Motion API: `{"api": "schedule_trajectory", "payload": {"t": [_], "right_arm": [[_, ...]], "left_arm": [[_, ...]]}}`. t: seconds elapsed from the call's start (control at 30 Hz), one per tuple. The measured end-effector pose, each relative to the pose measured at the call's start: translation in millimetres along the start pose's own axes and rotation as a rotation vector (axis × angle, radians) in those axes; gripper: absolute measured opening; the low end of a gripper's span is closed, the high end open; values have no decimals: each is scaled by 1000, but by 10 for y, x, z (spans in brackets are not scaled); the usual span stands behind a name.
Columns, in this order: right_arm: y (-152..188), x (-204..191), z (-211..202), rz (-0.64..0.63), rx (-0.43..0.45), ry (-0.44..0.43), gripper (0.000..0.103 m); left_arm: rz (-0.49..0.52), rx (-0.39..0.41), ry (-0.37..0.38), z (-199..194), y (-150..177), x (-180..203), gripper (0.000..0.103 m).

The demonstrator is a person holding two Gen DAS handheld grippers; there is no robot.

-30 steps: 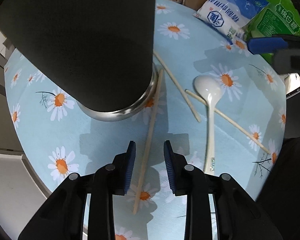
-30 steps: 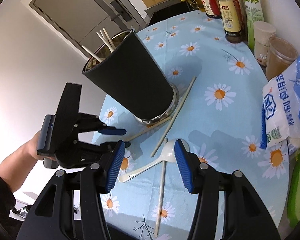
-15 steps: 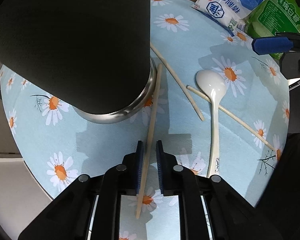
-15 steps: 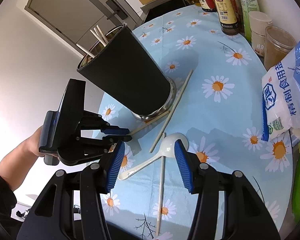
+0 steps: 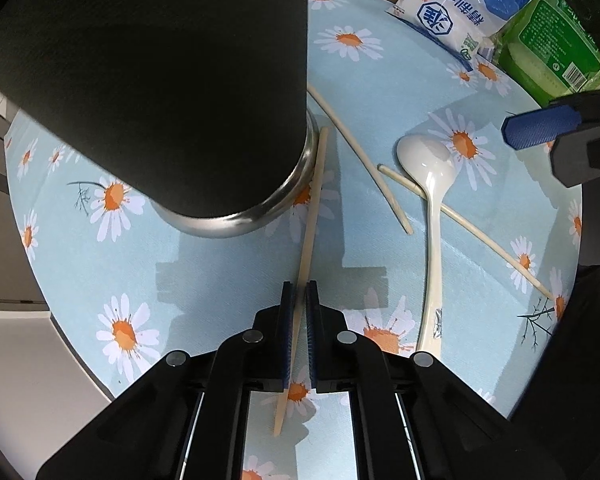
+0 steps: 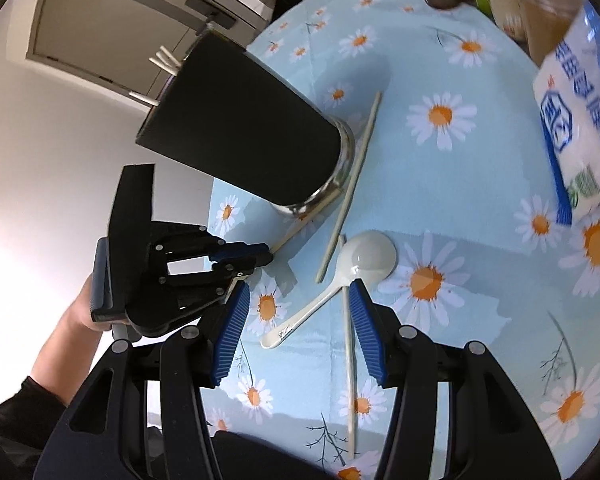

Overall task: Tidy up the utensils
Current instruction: 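Grasp the white spoon handle with the right gripper while the left holds its chopstick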

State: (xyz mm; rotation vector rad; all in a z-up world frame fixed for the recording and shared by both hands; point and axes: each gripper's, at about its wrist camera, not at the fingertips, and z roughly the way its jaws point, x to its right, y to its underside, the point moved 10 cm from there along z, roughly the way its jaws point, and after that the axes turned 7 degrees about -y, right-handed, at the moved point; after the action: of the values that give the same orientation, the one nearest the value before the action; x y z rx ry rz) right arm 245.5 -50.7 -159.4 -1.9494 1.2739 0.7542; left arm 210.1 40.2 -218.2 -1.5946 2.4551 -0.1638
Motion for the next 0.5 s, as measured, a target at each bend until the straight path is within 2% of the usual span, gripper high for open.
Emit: {"api": "schedule_trajectory", "payload": {"t": [0.23, 0.4, 0.5], "right_arm": [[23, 152, 93, 141, -27, -73, 52], [27, 369, 193, 293, -33, -142, 52], [19, 448, 255, 352, -27, -174, 52]], "left_arm": [[-41, 30, 7, -102, 60, -37, 4], [-75, 67, 20, -247, 76, -40, 4], [-93, 86, 26, -301, 149, 71, 4]]}}
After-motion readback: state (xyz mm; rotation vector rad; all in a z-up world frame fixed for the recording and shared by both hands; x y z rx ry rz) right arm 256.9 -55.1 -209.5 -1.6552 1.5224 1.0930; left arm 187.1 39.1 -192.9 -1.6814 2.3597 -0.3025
